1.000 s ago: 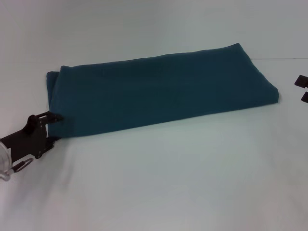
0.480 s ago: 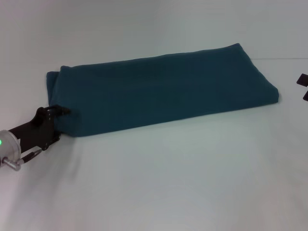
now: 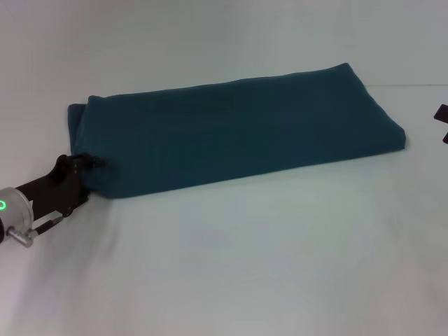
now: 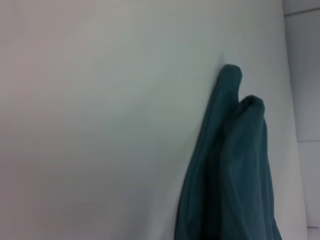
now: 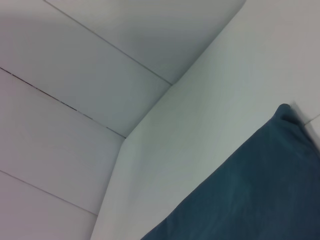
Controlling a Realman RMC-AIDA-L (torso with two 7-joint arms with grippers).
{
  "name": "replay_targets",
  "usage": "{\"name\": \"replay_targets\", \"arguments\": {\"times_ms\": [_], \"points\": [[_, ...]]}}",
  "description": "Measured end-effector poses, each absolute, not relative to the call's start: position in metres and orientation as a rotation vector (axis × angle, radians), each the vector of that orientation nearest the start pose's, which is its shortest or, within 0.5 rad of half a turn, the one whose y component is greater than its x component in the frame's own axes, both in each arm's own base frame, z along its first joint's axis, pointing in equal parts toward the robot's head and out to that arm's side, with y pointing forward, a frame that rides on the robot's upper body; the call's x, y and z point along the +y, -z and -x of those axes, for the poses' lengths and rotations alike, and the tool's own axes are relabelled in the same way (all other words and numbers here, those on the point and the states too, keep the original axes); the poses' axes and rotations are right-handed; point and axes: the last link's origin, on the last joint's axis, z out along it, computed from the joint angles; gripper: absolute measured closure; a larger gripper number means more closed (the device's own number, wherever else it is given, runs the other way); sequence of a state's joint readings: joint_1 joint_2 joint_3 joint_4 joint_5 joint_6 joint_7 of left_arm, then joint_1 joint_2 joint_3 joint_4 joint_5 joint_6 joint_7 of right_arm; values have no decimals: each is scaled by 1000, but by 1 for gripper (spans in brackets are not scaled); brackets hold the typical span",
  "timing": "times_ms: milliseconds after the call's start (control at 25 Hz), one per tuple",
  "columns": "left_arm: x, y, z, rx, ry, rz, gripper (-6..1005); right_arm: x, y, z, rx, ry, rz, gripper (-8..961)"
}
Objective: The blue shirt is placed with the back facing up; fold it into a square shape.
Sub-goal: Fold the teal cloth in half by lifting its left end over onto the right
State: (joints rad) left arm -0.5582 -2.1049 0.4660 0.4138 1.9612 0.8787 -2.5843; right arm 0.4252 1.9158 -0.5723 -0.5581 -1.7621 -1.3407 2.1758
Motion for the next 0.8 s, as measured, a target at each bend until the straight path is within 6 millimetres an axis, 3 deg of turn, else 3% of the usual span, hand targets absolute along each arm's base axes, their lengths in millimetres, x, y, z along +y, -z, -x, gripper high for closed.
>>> {"name": "replay_targets", "arguments": {"times_ms": [200, 280, 520, 720, 800], "points": [[367, 16, 343, 2924, -1328, -1556, 448, 344, -93, -341, 1702, -1069, 1820, 88], [366, 15, 344, 2922, -1330, -1559, 614, 344, -93, -341, 1705, -1072, 1821, 88], [362, 6, 345, 2874, -1370, -1607, 835, 344, -93, -341, 1712, -1080, 1817, 88], [361, 1, 344, 2845, -1390, -1641, 994, 343, -91, -343, 1728, -1089, 1800, 88], [361, 1, 345, 2838, -1387, -1658, 994, 342, -92, -344, 1728, -1092, 1794, 88]]}}
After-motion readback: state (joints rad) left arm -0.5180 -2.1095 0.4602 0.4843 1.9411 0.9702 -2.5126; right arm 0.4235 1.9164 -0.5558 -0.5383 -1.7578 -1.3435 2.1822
